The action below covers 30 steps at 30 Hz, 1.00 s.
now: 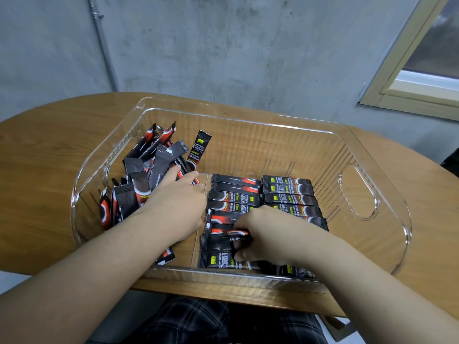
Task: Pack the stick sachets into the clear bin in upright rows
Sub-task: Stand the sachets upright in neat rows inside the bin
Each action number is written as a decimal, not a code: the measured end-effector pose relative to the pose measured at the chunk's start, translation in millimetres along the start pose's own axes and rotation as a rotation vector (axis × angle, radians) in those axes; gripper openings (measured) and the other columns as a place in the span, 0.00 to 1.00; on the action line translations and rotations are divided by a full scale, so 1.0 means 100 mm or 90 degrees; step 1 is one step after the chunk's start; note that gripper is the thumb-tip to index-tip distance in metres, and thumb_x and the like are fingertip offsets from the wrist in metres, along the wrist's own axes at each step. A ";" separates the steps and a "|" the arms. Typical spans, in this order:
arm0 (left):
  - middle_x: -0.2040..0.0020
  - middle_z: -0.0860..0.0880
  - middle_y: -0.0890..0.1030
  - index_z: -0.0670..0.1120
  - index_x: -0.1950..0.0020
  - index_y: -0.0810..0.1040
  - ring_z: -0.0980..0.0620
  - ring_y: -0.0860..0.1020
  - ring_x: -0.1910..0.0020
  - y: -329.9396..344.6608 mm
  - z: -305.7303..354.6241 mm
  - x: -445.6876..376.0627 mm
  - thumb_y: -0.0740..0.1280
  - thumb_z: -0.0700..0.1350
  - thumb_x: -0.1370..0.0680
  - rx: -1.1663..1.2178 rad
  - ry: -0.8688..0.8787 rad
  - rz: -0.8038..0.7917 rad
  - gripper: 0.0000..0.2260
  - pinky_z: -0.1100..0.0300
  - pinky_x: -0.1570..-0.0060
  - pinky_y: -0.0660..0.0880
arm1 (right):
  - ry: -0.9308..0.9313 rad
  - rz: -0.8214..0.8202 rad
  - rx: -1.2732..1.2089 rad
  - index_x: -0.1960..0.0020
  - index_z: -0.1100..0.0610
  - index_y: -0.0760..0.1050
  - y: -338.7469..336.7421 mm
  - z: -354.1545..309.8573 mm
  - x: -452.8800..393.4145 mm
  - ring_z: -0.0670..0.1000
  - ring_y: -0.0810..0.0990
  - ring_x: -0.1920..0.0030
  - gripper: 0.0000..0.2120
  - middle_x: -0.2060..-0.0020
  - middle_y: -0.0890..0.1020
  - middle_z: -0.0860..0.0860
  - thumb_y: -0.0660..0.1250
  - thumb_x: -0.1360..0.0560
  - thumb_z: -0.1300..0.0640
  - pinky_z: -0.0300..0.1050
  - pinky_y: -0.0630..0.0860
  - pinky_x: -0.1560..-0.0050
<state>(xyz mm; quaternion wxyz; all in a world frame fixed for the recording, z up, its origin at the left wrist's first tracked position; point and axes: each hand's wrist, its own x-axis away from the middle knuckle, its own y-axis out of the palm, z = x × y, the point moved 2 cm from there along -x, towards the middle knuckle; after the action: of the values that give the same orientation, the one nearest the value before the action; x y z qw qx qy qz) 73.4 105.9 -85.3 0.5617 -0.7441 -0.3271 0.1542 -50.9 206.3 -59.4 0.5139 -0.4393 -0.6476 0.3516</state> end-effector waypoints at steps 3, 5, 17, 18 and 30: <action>0.28 0.53 0.69 0.53 0.33 0.74 0.48 0.53 0.23 0.00 0.00 0.00 0.56 0.51 0.20 -0.004 0.001 0.001 0.17 0.45 0.28 0.46 | 0.012 0.068 0.039 0.55 0.55 0.75 -0.01 0.06 -0.03 0.54 0.77 0.58 0.07 0.60 0.79 0.52 0.69 0.28 0.53 0.47 0.76 0.57; 0.28 0.53 0.68 0.53 0.33 0.74 0.48 0.53 0.23 -0.01 0.00 0.00 0.55 0.51 0.20 -0.005 0.001 -0.001 0.17 0.45 0.28 0.46 | 0.026 0.091 0.054 0.57 0.54 0.72 0.02 0.08 -0.04 0.56 0.77 0.57 0.07 0.61 0.78 0.52 0.68 0.28 0.53 0.49 0.77 0.57; 0.28 0.53 0.68 0.53 0.33 0.74 0.48 0.53 0.23 -0.01 0.00 0.00 0.56 0.51 0.20 -0.006 0.003 -0.006 0.17 0.44 0.28 0.46 | 0.069 0.039 0.047 0.57 0.55 0.71 0.01 0.03 -0.04 0.55 0.76 0.59 0.12 0.61 0.75 0.51 0.70 0.27 0.48 0.44 0.71 0.62; 0.27 0.53 0.68 0.53 0.33 0.74 0.48 0.53 0.23 -0.02 0.00 -0.01 0.56 0.51 0.20 -0.005 0.003 -0.008 0.17 0.44 0.28 0.45 | 0.070 0.042 0.049 0.57 0.55 0.72 0.00 0.02 -0.03 0.55 0.76 0.59 0.12 0.62 0.75 0.51 0.70 0.27 0.48 0.44 0.70 0.62; 0.28 0.54 0.68 0.53 0.34 0.75 0.49 0.53 0.23 0.01 -0.01 -0.01 0.56 0.52 0.20 0.003 0.002 -0.003 0.17 0.44 0.28 0.45 | 0.090 0.147 0.049 0.61 0.56 0.68 0.04 0.12 -0.18 0.56 0.73 0.61 0.09 0.68 0.69 0.50 0.66 0.26 0.55 0.43 0.67 0.64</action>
<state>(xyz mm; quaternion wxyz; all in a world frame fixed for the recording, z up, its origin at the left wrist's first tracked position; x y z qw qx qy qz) 73.6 104.9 -86.2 0.5643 -0.7423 -0.3273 0.1527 -59.6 191.3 -72.4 0.5309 -0.5147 -0.5407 0.4012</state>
